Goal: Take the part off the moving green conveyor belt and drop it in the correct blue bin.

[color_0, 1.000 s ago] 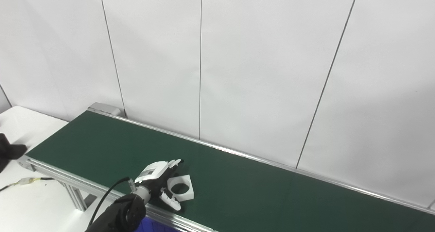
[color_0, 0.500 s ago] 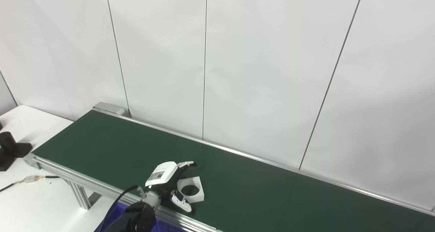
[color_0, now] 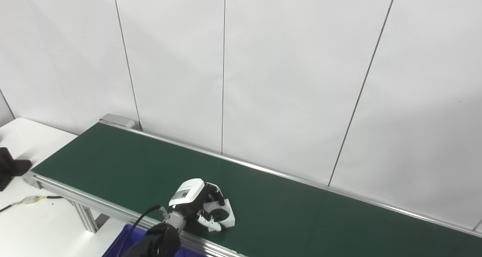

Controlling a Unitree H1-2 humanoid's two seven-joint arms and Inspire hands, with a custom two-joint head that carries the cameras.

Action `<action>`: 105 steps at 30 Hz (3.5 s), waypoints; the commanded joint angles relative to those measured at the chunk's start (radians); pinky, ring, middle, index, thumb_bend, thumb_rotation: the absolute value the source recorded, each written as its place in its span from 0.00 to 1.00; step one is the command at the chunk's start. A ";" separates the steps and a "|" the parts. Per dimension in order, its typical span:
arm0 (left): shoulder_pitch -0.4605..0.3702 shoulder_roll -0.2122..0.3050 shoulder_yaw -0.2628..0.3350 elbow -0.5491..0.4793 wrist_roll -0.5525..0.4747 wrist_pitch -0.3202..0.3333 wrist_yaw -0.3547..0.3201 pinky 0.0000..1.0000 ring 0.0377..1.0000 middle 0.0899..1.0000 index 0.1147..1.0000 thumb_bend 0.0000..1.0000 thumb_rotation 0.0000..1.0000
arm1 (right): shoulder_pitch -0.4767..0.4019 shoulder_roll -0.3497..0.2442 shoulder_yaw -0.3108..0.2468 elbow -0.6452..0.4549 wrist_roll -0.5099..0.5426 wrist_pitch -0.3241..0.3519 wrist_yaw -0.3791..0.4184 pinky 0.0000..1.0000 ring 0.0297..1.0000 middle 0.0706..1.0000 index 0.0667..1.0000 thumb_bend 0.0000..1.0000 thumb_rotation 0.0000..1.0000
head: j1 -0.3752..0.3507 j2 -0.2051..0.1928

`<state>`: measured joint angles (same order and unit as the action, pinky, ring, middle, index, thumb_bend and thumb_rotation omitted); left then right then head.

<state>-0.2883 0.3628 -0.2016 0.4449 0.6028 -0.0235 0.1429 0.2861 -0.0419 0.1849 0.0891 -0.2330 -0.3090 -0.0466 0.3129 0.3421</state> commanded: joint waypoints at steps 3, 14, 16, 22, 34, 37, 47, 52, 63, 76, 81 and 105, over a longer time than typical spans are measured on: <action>-0.008 0.022 -0.002 -0.005 0.003 0.037 -0.029 0.40 0.40 0.46 0.44 0.50 0.00 | -0.007 0.005 -0.005 -0.025 0.010 -0.037 -0.002 0.78 0.82 0.85 0.94 0.39 0.47 | 0.001 0.001; 0.048 0.012 0.063 -0.137 -0.054 -0.046 0.028 0.37 0.37 0.42 0.46 0.50 0.00 | -0.001 0.005 -0.005 -0.036 0.004 -0.042 -0.005 0.77 0.82 0.85 0.93 0.40 0.45 | -0.005 0.011; 0.064 0.010 0.075 -0.180 -0.059 -0.055 0.029 0.37 0.37 0.42 0.47 0.50 0.00 | 0.001 0.005 -0.004 -0.040 -0.001 -0.043 -0.006 0.77 0.81 0.84 0.93 0.40 0.46 | -0.009 0.014; 0.134 0.001 0.105 -0.365 -0.072 -0.062 0.005 0.40 0.38 0.43 0.47 0.50 0.00 | 0.010 0.002 -0.006 -0.058 -0.009 -0.029 -0.006 0.74 0.80 0.84 0.92 0.42 0.48 | -0.023 0.031; 0.216 -0.014 0.134 -0.561 -0.106 -0.051 -0.056 0.39 0.39 0.43 0.46 0.50 0.00 | 0.016 -0.002 -0.006 -0.074 0.021 -0.042 0.014 0.73 0.78 0.81 0.91 0.46 0.37 | -0.106 0.091; 0.234 -0.016 0.140 -0.575 -0.115 -0.065 -0.063 0.39 0.39 0.43 0.46 0.50 0.00 | 0.015 -0.001 -0.008 -0.077 0.020 -0.039 0.013 0.73 0.78 0.80 0.90 0.49 0.38 | -0.153 0.124; 0.282 0.010 0.145 -0.585 -0.169 -0.133 -0.106 0.36 0.38 0.43 0.47 0.50 0.00 | 0.031 0.011 -0.004 -0.138 0.011 -0.001 0.019 0.70 0.76 0.77 0.86 0.63 0.41 | -0.286 0.204; 0.298 0.020 0.144 -0.572 -0.202 -0.166 -0.136 0.36 0.38 0.43 0.46 0.50 0.00 | 0.041 0.014 -0.001 -0.177 -0.019 0.036 0.020 0.70 0.75 0.76 0.85 0.67 0.43 | -0.335 0.244; 0.362 0.020 0.128 -0.609 -0.191 -0.148 -0.199 0.35 0.36 0.43 0.47 0.50 0.00 | 0.054 0.029 0.008 -0.221 -0.031 0.073 0.021 0.72 0.75 0.78 0.87 0.66 0.47 | -0.341 0.331; 0.403 0.032 0.099 -0.600 -0.116 -0.155 -0.230 0.32 0.36 0.44 0.47 0.50 0.00 | 0.041 0.039 0.008 -0.250 -0.039 0.110 0.027 0.74 0.77 0.79 0.90 0.63 0.54 | -0.325 0.424; 0.403 0.040 0.074 -0.578 -0.093 -0.155 -0.259 0.39 0.38 0.43 0.47 0.50 0.00 | 0.037 0.034 0.009 -0.261 -0.032 0.120 0.032 0.75 0.77 0.80 0.90 0.63 0.54 | -0.325 0.437; 0.341 0.079 -0.106 -0.598 0.210 -0.021 -0.454 0.53 0.46 0.43 0.44 0.50 0.00 | 0.025 0.029 -0.004 -0.264 -0.036 0.123 0.036 0.73 0.76 0.79 0.90 0.64 0.56 | -0.308 0.454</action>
<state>0.0732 0.4257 -0.3076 -0.1234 0.7859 -0.0551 -0.3111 0.3221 -0.0159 0.1836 -0.1418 -0.2707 -0.1877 -0.0073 0.0046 0.7961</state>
